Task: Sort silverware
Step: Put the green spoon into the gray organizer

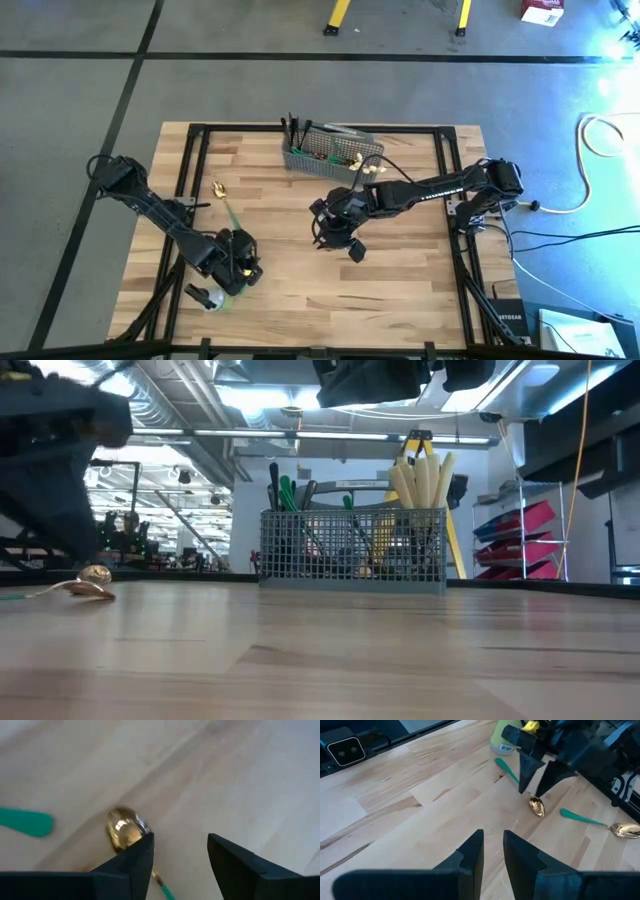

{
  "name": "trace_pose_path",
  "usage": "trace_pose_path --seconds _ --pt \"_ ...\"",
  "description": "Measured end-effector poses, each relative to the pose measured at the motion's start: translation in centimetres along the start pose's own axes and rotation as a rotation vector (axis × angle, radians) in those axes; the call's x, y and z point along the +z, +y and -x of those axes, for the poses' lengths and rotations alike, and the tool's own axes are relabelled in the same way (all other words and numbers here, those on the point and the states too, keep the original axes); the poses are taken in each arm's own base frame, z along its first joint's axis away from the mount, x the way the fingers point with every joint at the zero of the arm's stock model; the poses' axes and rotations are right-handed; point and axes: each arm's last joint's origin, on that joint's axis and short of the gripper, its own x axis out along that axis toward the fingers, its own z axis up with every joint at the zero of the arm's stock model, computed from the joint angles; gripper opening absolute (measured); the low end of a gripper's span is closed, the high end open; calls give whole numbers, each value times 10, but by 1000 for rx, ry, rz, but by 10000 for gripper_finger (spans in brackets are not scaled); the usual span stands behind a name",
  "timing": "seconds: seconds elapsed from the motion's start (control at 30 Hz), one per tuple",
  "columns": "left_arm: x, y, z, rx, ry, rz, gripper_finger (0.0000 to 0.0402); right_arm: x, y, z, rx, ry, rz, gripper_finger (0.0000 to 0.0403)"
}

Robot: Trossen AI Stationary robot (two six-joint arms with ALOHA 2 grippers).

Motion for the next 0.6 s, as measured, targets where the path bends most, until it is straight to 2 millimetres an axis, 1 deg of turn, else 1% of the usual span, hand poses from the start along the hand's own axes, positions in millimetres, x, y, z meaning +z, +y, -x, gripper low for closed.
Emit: trace_pose_path --seconds 0.13,0.23,0.37,0.53,0.6 --pt "2 0 9 58 -19 -5 170 0 0 0 1 1 -2 57" --pt "0 -1 12 58 17 24 170 0 0 0 1 1 -17 57" --pt "-7 -3 11 45 144 50 170 0 0 0 1 1 -27 57" --pt "-5 -4 10 41 152 66 170 0 0 0 1 1 -28 57" --pt "-6 -7 5 13 169 71 170 0 0 0 2 2 -28 57"
